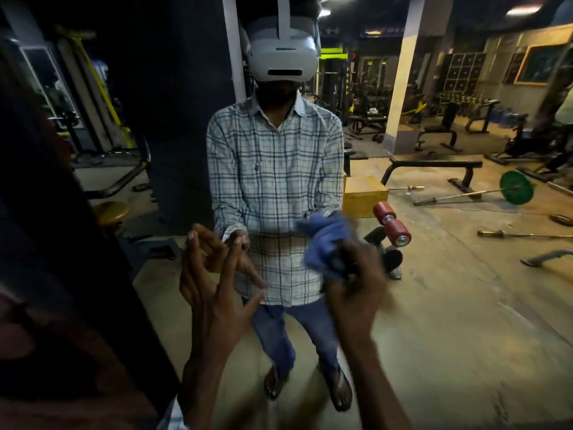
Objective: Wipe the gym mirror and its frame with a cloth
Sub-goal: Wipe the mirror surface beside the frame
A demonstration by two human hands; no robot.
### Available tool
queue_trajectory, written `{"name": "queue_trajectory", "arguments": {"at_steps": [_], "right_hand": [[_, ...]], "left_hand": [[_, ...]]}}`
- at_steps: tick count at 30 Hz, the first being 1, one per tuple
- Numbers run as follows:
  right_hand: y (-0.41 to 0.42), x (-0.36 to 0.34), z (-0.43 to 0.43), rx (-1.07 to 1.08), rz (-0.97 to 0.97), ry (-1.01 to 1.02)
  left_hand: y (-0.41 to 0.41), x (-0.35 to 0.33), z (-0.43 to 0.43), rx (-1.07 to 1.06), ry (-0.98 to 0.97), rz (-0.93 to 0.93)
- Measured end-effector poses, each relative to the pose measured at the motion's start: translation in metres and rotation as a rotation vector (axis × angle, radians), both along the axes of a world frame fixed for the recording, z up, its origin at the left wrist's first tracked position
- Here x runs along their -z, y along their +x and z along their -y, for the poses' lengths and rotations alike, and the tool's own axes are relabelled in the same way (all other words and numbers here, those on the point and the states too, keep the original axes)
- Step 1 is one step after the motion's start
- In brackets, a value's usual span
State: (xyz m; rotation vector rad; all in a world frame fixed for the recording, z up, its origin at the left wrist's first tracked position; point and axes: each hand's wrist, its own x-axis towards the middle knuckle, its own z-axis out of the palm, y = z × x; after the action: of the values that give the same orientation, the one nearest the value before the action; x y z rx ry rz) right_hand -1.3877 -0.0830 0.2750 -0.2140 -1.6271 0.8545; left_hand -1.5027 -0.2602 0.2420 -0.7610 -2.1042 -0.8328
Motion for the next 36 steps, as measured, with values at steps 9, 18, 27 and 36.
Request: {"name": "queue_trajectory", "arguments": {"at_steps": [9, 18, 27, 36], "right_hand": [[-0.032, -0.03, 0.011, 0.043, -0.206, -0.112], [-0.011, -0.04, -0.01, 0.166, -0.198, -0.175], [-0.043, -0.014, 0.07, -0.203, 0.032, 0.125], [-0.01, -0.018, 0.009, 0.041, -0.176, -0.158]], "left_hand": [[-0.012, 0.0, 0.016, -0.001, 0.034, -0.043], [-0.018, 0.009, 0.036, -0.042, 0.001, -0.021], [-0.009, 0.005, 0.035, -0.053, 0.02, -0.01], [-0.007, 0.005, 0.035, -0.089, -0.03, -0.006]]}}
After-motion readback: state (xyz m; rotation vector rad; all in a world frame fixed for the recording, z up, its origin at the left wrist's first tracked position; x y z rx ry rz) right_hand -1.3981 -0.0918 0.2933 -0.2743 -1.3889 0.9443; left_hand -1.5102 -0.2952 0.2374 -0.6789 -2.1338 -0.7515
